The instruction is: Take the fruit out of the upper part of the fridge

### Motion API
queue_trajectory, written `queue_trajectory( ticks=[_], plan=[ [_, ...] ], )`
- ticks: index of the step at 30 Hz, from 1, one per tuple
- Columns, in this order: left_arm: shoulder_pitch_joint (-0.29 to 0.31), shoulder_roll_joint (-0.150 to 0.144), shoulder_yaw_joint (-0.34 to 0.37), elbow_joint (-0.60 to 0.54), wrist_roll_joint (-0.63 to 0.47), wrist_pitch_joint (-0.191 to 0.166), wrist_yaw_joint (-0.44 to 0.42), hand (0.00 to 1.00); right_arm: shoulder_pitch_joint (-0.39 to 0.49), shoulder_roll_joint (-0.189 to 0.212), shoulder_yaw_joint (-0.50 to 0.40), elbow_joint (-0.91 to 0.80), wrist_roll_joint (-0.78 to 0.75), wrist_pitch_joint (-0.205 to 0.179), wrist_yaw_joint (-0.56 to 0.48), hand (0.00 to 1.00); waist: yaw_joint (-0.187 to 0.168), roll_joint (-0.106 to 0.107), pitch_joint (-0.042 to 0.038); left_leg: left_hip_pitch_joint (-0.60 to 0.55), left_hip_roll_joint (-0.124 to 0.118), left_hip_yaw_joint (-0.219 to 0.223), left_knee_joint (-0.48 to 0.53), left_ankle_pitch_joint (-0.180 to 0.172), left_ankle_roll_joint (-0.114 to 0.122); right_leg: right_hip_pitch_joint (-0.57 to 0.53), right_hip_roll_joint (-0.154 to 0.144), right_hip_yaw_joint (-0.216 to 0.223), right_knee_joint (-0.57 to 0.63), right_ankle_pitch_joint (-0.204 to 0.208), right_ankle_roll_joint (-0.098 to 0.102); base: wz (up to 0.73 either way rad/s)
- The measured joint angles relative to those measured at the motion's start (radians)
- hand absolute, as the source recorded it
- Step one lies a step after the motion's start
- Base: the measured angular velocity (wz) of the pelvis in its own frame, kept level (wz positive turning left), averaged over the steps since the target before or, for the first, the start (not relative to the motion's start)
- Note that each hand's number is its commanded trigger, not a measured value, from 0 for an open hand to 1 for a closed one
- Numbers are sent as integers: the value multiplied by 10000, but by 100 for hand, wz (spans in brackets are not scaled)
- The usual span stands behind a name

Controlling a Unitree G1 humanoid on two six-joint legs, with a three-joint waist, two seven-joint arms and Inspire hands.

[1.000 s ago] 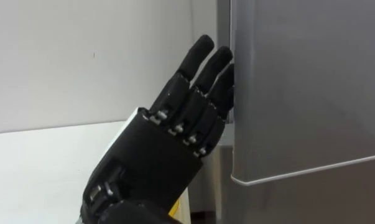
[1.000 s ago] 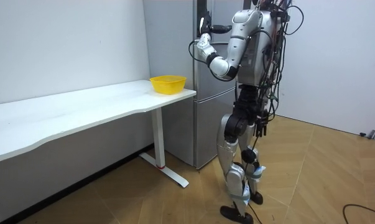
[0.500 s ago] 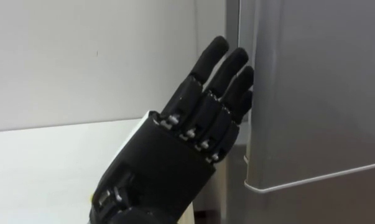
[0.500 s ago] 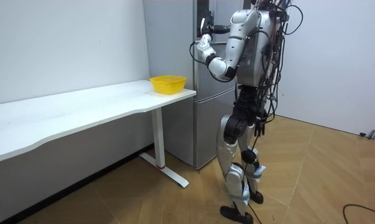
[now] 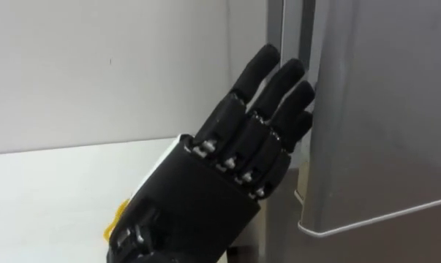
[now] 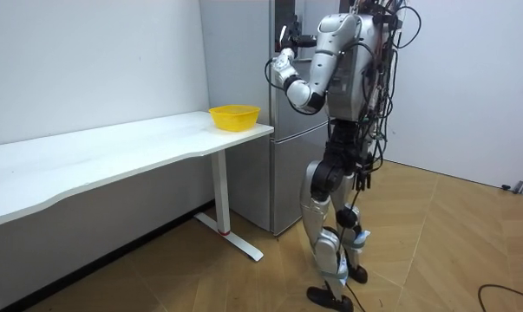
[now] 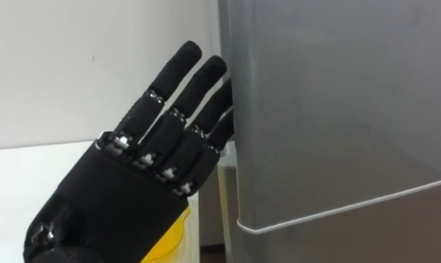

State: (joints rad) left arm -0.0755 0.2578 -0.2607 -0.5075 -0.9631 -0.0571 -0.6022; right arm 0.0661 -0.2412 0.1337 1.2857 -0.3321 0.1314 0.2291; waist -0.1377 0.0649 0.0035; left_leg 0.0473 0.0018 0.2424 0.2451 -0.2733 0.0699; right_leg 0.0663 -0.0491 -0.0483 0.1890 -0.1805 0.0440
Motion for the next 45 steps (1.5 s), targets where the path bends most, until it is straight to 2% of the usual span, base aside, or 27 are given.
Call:
queue_trajectory(
  ticks=[5, 9, 16, 19, 23, 25, 27, 28, 30, 33, 41, 45],
  plan=[
    [-2, -13, -249, 163, -293, -179, -100, 0, -5, -6, -3, 1, 5, -7, -8, 0, -32, 9, 15, -4, 6, 249, 2, -50, 81, -115, 1, 207, -9, 98, 85, -15],
    [-209, 27, -418, 244, -282, -172, -251, 0, 22, -12, -6, -8, 5, -6, 14, 0, -83, 19, 78, 2, 6, 360, 14, -95, 157, -160, -7, 233, -14, 226, 102, -11],
    [-210, 65, -587, 256, -272, -42, -902, 0, 26, -9, -14, -123, -1, -2, 15, 0, -215, -28, 68, 208, 6, 866, -93, -124, 208, -205, 12, 764, -15, 354, 158, -19],
    [-430, 91, -743, 255, -277, 155, -1339, 0, 50, -9, -29, -179, 9, 1, 11, 0, -227, -48, 57, 202, 8, 1109, -90, -130, 218, -302, -1, 797, -25, 412, 210, -24],
    [-1187, 141, -1436, 259, -273, 575, -1745, 0, 113, -12, -27, -215, 83, 9, -3, 0, -457, -24, 59, 271, 16, 1296, -78, -171, 288, -304, 11, 961, -27, 439, 239, -16],
    [-1593, 113, -1789, 340, -273, 802, -1763, 0, 119, -36, -17, -351, 146, 6, -4, 0, -643, 60, 63, 328, 40, 1397, -100, -191, 313, -307, 47, 1014, -31, 447, 251, -27],
    [-2005, 118, -1951, 548, -182, 1094, -1757, 0, 158, -161, -26, -439, 256, 4, -3, 0, -1071, 225, 0, 358, 58, 1461, -244, -203, 314, -336, 78, 1022, -36, 450, 256, -15],
    [-2080, 104, -2006, 567, -128, 1181, -1773, 0, 175, -206, -25, -438, 257, 10, -2, 0, -1138, 295, -32, 375, 65, 1482, -254, -202, 312, -332, 84, 1023, -35, 450, 257, -18],
    [-2315, 149, -2070, 720, -45, 1425, -1781, 0, 221, -241, -10, -435, 338, 9, -1, 0, -1283, 402, -27, 535, 86, 1642, -426, -161, 232, -302, 141, 1021, -15, 439, 272, -34],
    [-2351, 244, -2082, 750, -46, 1545, -1917, 0, 266, -270, -35, -426, 592, -10, 30, 0, -1442, 321, 17, 526, 127, 1660, -459, -86, 115, -321, 214, 997, -12, 423, 232, -18],
    [-2356, 399, -2128, 753, -11, 1604, -1997, 0, 298, -384, -32, -425, 615, -79, 106, 0, -1531, 46, 4, 508, 227, 1681, -425, -25, -13, -484, 332, 998, -28, 340, 51, 0],
    [-2395, 419, -2133, 786, 406, 1613, -1967, 0, 311, -384, -34, -450, 599, -76, 136, 0, -1557, 18, -2, 510, 248, 1680, -413, -34, -40, -490, 358, 1015, -23, 343, 45, -3]
  ],
)
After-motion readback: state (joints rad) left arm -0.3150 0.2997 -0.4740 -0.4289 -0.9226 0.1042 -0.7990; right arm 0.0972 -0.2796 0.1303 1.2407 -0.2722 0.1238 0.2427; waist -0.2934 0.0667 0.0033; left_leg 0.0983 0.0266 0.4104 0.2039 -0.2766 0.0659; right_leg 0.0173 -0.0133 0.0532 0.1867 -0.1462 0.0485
